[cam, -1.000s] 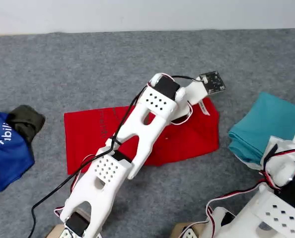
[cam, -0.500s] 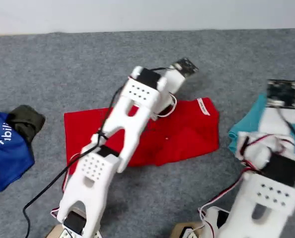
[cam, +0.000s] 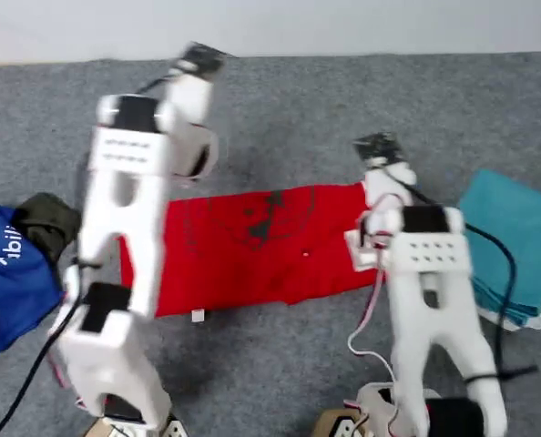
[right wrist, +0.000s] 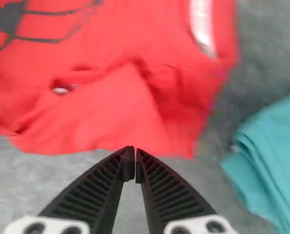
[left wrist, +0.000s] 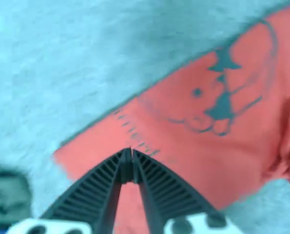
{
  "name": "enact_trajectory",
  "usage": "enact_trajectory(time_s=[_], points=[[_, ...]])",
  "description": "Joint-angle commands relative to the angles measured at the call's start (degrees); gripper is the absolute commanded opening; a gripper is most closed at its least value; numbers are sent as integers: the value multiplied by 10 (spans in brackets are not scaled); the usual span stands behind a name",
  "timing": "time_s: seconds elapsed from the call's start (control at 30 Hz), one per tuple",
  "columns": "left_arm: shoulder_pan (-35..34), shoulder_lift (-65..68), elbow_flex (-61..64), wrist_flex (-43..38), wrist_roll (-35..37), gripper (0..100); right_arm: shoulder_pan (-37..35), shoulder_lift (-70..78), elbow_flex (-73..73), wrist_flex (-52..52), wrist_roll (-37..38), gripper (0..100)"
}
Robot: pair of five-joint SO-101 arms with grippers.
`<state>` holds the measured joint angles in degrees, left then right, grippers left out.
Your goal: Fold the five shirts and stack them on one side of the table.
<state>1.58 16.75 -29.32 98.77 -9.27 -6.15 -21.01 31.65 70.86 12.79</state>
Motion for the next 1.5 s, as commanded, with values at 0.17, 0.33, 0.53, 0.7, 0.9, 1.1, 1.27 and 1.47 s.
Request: enact_trajectory(time_s=[0.17, 0.33, 0.53, 0.7, 0.9, 1.1, 1.27, 1.47], points=[[-123, -143, 124, 3, 2, 6, -126, 95, -76, -14, -55, 10], [-166, -147, 174, -27, 1, 6, -171, 160, -110, -16, -60, 10], [-176, -151, 216, -61, 1, 6, -189, 209, -177, -16, -80, 10], [-177, -151, 222, -66, 1, 6, -198, 263, -178, -15, -79, 10], [-177, -151, 223, -65, -17, 6, -155, 291, -178, 36, -76, 10], [-177, -151, 223, -65, -18, 6, -107, 291, -181, 89, -43, 10], [-177, -147, 223, -65, -18, 6, -102, 294, -205, 89, -47, 10], [-177, -147, 223, -65, -18, 6, -107, 301, -213, 7, -47, 10]])
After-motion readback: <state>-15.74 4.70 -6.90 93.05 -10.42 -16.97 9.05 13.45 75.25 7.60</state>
